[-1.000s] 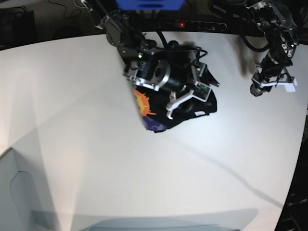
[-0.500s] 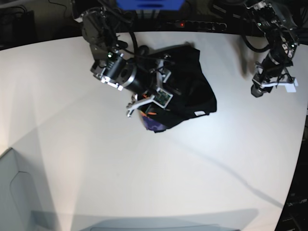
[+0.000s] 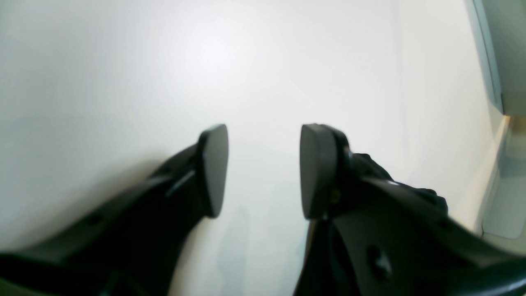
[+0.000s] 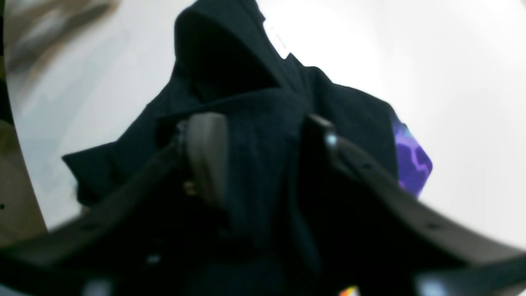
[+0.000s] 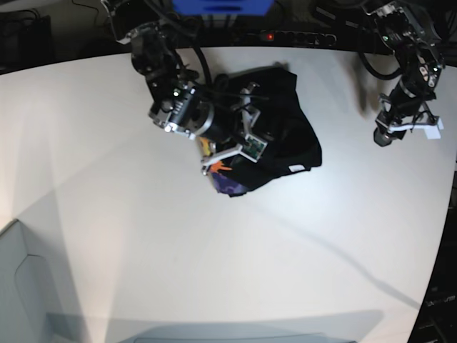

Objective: Fold the T-shirt properly
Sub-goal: 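Release with the left gripper and lay the shirt down with the right gripper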

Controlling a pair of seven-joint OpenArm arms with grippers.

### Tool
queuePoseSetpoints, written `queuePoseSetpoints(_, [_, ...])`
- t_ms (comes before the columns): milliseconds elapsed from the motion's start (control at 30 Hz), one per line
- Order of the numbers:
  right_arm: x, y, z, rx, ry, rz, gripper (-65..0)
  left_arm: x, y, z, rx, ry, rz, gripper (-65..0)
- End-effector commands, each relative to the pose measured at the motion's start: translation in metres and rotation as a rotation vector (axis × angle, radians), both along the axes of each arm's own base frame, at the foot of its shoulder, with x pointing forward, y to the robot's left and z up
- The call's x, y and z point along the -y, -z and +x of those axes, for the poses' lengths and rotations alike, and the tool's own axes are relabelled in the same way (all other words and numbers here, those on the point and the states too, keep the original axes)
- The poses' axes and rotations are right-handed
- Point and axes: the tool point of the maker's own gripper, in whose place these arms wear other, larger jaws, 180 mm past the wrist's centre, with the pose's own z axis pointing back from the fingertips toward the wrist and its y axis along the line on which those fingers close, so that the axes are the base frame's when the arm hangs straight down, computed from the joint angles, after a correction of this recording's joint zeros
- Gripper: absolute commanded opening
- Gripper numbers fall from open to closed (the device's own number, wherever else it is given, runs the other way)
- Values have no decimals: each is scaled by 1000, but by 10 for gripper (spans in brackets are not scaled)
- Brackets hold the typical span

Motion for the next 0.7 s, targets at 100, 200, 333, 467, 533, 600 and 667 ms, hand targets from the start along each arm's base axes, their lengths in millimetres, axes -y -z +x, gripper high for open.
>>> queuePoseSetpoints(100, [-20, -15, -11, 24, -67, 55, -646, -3, -13, 7, 38, 7, 18, -370])
queuePoseSetpoints(200, [-28, -17, -23, 21, -96, 66, -650, -4, -13, 7, 38, 8, 19, -371])
queuePoseSetpoints(333, [-39, -38, -46, 51, -136, 113, -650, -5, -13, 7, 39, 8, 23, -371])
queuePoseSetpoints(467, [-54, -45, -70, 47, -196, 140, -631, -5, -13, 7, 37, 10, 23, -370])
queuePoseSetpoints(533, [-60, -44, -78, 38, -224, 135, -581, -5, -13, 7, 37, 10, 23, -370])
queuePoseSetpoints(600, [-65, -42, -86, 31, -250, 134, -508, -5, -13, 7, 37, 10, 23, -370])
queuePoseSetpoints(667, [-67, -40, -93, 25, -270, 130, -435, -5, -14, 7, 39, 9, 24, -369])
